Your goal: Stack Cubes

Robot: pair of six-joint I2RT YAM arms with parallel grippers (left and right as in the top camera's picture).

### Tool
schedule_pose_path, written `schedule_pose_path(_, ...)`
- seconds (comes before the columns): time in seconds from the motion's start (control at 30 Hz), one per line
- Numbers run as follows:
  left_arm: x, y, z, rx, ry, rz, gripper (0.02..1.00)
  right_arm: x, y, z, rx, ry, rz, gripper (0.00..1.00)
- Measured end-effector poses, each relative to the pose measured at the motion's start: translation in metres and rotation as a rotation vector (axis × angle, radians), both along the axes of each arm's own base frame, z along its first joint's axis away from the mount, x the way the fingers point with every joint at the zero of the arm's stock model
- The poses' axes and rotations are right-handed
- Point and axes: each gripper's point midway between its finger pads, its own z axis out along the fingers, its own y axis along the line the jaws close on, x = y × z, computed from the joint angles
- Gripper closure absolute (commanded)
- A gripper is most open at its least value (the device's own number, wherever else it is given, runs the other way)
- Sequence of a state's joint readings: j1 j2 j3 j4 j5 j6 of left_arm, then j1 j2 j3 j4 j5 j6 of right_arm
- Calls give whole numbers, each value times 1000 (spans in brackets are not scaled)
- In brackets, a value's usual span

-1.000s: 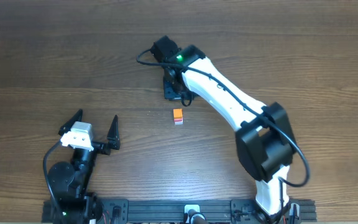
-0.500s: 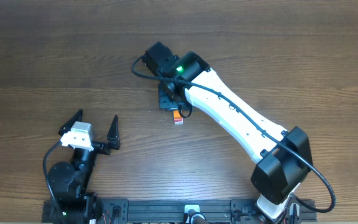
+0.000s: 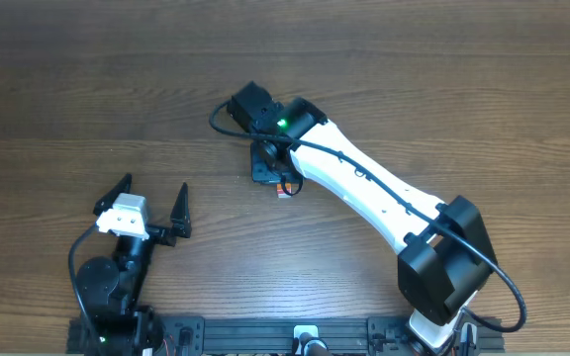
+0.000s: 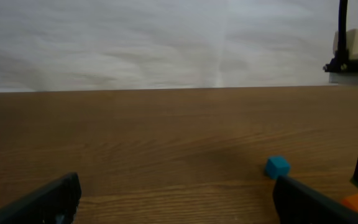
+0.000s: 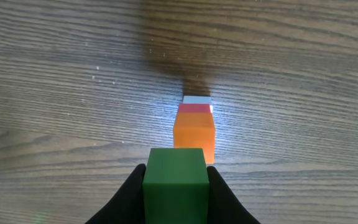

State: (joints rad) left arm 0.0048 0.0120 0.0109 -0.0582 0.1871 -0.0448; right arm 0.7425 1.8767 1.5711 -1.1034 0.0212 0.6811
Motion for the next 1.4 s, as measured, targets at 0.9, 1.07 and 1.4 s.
schedule_pose_path(0.9, 0, 0, 0, 0, 0, 0, 20, 1, -7, -9, -22, 10, -8, 906)
schedule_pose_path(1.07, 0, 0, 0, 0, 0, 0, 20, 4, -10, -9, -33, 0, -15, 906)
schedule_pose_path(1.4, 0, 0, 0, 0, 0, 0, 20, 5, -10, -17, -49, 11, -15, 899)
